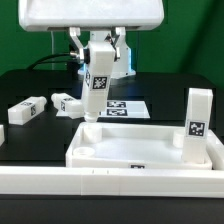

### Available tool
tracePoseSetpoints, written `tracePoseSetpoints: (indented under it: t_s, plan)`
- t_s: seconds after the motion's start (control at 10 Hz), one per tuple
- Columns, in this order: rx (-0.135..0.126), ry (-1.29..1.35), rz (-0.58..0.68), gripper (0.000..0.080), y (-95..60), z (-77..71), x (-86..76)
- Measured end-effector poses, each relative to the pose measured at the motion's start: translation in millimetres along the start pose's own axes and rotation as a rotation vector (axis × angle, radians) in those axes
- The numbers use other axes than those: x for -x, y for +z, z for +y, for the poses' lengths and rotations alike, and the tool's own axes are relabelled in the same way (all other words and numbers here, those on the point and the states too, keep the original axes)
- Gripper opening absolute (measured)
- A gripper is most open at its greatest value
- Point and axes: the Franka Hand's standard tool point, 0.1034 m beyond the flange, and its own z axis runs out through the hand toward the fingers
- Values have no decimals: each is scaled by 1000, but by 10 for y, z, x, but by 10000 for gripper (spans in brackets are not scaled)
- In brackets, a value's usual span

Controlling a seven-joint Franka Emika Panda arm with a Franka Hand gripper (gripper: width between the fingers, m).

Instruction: Assemble desk

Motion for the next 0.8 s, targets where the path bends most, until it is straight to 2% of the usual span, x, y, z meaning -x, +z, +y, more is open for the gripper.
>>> tracePoseSetpoints:
  t_s: [0.1,0.4,0.5,0.6,0.8]
  plan:
    - [-2,-1,-4,290,20,-1,-6]
    - [-23,4,-4,290,164,123,-306]
    - [-20,7,-2,290,201,118,-337]
    - [-6,0,5,290,205,149,-314]
    - [-6,5,2,290,218,158,-296]
